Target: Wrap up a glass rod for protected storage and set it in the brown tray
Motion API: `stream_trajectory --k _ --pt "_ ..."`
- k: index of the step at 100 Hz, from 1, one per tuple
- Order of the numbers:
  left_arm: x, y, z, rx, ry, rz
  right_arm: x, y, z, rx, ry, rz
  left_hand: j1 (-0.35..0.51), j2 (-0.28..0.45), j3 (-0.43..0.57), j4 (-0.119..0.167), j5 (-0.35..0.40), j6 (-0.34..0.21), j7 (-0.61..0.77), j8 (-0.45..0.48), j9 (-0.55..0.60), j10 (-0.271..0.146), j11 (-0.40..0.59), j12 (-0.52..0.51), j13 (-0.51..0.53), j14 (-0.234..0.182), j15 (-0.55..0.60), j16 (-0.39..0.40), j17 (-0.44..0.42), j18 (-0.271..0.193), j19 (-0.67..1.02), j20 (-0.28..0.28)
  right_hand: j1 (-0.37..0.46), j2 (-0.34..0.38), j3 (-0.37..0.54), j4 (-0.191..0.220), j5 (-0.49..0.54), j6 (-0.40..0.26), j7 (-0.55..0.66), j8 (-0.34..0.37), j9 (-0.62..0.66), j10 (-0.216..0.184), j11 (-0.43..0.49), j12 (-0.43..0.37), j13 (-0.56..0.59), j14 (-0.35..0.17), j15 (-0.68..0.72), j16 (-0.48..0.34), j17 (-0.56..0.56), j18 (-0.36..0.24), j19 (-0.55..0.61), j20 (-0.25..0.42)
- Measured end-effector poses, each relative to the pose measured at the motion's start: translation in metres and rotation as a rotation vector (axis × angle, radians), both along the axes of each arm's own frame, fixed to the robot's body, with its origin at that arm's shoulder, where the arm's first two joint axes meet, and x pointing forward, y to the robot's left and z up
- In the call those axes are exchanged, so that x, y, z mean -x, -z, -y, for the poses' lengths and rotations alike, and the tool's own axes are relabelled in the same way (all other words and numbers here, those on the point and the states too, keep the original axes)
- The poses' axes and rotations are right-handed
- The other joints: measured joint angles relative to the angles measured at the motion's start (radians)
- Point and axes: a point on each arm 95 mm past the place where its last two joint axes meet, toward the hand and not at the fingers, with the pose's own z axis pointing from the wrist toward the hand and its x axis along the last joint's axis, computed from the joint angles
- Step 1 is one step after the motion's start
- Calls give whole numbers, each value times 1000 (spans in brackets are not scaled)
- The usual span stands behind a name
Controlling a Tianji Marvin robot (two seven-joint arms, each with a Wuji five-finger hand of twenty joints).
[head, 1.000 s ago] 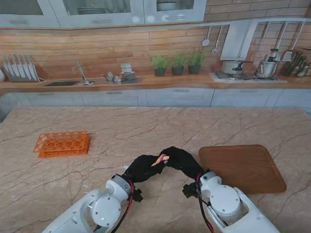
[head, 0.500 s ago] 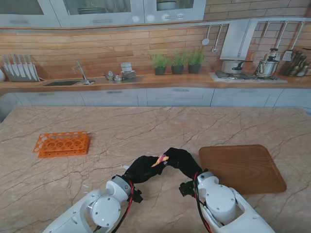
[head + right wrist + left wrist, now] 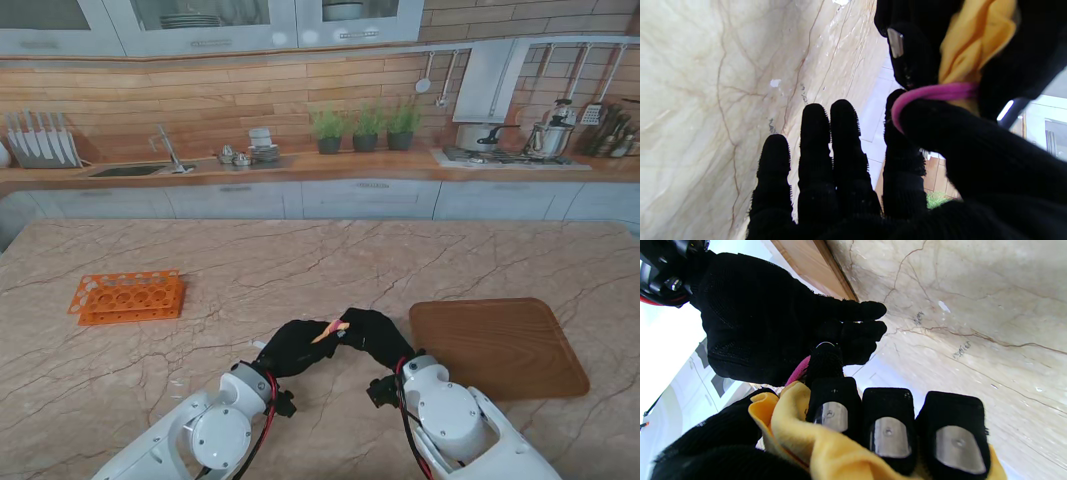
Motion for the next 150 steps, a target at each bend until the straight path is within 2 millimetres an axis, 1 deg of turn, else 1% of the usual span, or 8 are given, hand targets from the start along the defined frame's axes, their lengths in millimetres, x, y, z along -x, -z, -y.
stream_trajectory --k 9,19,29,40,48,56,59,150 --pt "0 1 0 -1 -6 0 1 0 0 1 2 -2 2 0 0 0 0 0 0 0 0 0 -1 0 0 0 0 0 0 0 0 -2 3 10 -18 -25 -2 0 0 -41 0 0 1 2 0 0 0 0 -8 0 3 -1" --pt "-1 1 -1 -5 -11 -3 1 0 2 2 -1 -1 8 0 -1 0 0 0 0 0 0 0 -1 0 0 0 0 0 0 0 0 -10 48 33 -45 -187 -3 1 -21 -117 0 0 1 2 0 0 0 0 -8 0 3 -11" --pt "-1 2 -1 -9 -13 -9 1 0 3 5 -9 7 8 0 -1 0 0 0 0 0 0 0 -1 0 0 0 0 0 0 0 0 -12 85 60 -118 -270 -3 11 -29 -167 0 0 1 2 11 0 0 0 -8 0 4 -11" --pt "-1 2 -1 -11 -14 -16 1 0 4 4 -5 16 8 0 -2 0 0 0 0 0 0 0 -1 0 0 0 0 0 0 0 0 -12 87 61 -160 -292 1 11 -28 -173 23 -1 1 2 23 0 0 0 -1 3 4 -11" --pt "-1 2 -1 -11 -16 -20 0 0 4 13 11 29 7 0 -2 0 0 0 0 0 0 0 -1 0 0 0 0 0 0 1 0 -12 87 61 -181 -333 13 10 -27 -181 35 -4 1 3 43 0 0 0 6 10 4 -12" --pt "-1 2 -1 -8 -16 -23 -1 -1 5 56 18 56 9 0 -2 0 0 0 0 0 0 0 -1 0 0 0 0 0 0 1 0 -12 76 61 -194 -338 13 8 -25 -181 44 -4 1 3 44 0 1 0 14 11 4 -12" --pt "-1 2 -1 -7 -17 -24 -2 -1 5 85 13 70 9 0 -2 0 0 0 0 0 0 0 -1 0 0 0 0 0 0 1 0 -12 89 72 -215 -370 13 7 -25 -181 44 -4 1 3 45 0 1 0 16 11 10 -12" --pt "3 5 0 39 -115 -34 -4 6 1 478 -134 341 66 -44 -9 -3 1 1 -1 1 -1 13 -21 0 0 9 0 0 -4 14 1 -26 89 66 -204 -375 51 -35 -41 -205 151 -23 -66 -61 79 7 13 0 34 23 88 -36"
